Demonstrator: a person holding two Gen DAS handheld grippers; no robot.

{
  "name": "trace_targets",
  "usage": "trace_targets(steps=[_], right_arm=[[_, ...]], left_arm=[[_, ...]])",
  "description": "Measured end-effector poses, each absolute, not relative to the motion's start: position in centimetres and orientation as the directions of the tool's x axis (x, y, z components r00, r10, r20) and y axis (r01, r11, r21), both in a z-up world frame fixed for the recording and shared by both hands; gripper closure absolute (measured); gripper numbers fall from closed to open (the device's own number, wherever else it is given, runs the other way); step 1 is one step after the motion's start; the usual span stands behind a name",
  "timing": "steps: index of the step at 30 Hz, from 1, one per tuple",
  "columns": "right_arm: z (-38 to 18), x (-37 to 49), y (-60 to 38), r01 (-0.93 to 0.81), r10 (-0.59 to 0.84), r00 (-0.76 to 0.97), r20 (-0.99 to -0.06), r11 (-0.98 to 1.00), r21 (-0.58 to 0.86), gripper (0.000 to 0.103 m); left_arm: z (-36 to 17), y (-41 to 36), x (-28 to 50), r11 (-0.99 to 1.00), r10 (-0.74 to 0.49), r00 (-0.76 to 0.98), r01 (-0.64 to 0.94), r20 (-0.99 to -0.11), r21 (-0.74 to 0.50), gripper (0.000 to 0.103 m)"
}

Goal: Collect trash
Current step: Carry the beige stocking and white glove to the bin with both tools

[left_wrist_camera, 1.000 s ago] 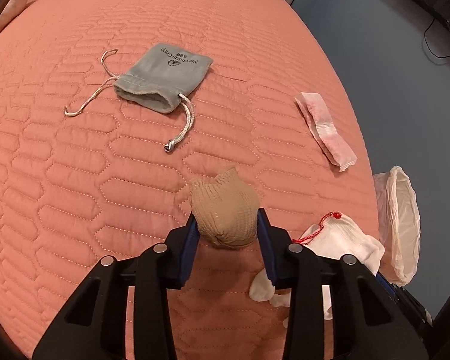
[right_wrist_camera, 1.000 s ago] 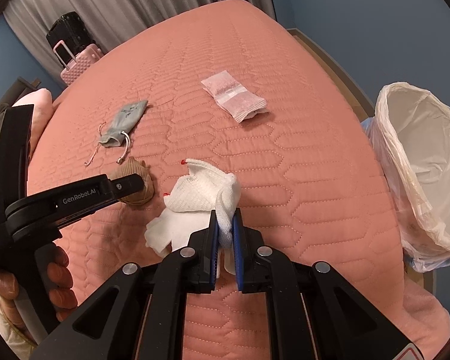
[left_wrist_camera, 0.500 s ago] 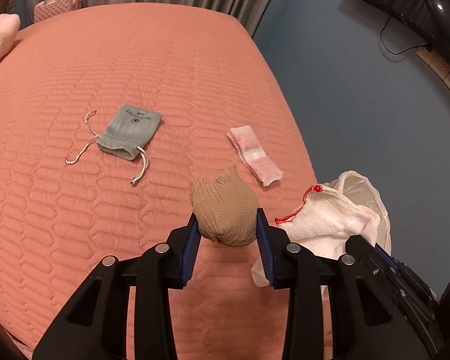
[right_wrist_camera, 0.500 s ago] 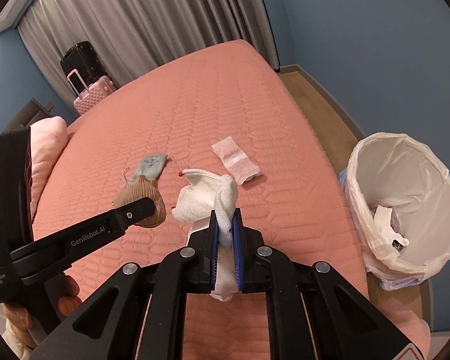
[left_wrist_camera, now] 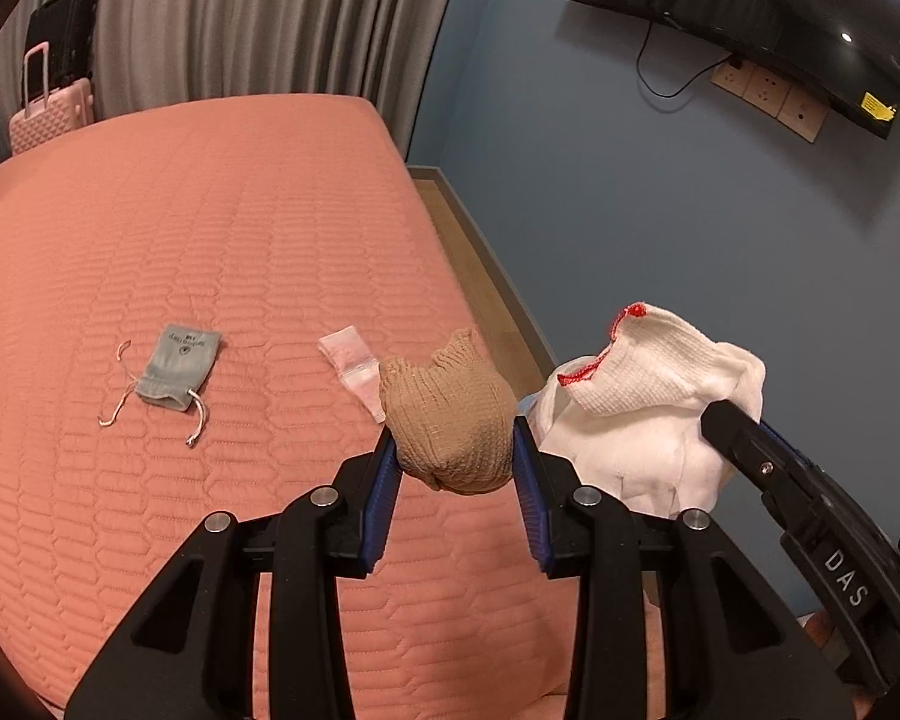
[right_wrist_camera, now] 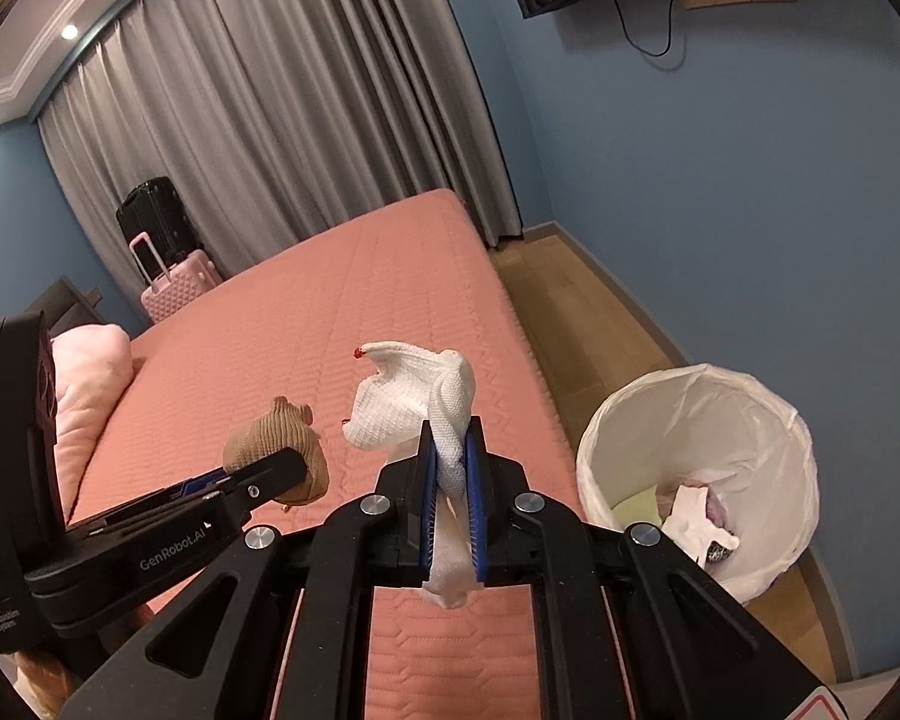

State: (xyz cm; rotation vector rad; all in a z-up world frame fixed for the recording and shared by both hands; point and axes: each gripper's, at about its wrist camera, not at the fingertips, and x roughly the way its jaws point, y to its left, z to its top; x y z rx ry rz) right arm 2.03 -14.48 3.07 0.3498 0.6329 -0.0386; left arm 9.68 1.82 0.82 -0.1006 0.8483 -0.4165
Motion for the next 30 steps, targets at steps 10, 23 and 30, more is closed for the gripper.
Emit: trace_targets(steps=[10,23,30], right_arm=[[7.3,-0.5,-19.7,0.192,-0.021,0.862,-0.507,0.939,0.287,0.095],[9.6,-2.1,-23.9,0.257,-0.112,0.879,-0.464,0.930,0.264,0.095],[9.6,-2.2,-25.4,0.284,-0.134,0.877,-0.462,0.919,0.272,0.095]], left_arm=[[3.8,-3.9,7.9,0.878,-0.451,0.604,0.434,-0.658,-0.203,0.068],[6.0,-10.2,6.9,0.815,-0.519,0.586,0.560,-0.622,-0.152,0.068],[6.3,-12.4,6.9,0.790,-0.536,0.571,0.600,-0.622,-0.130,0.067]])
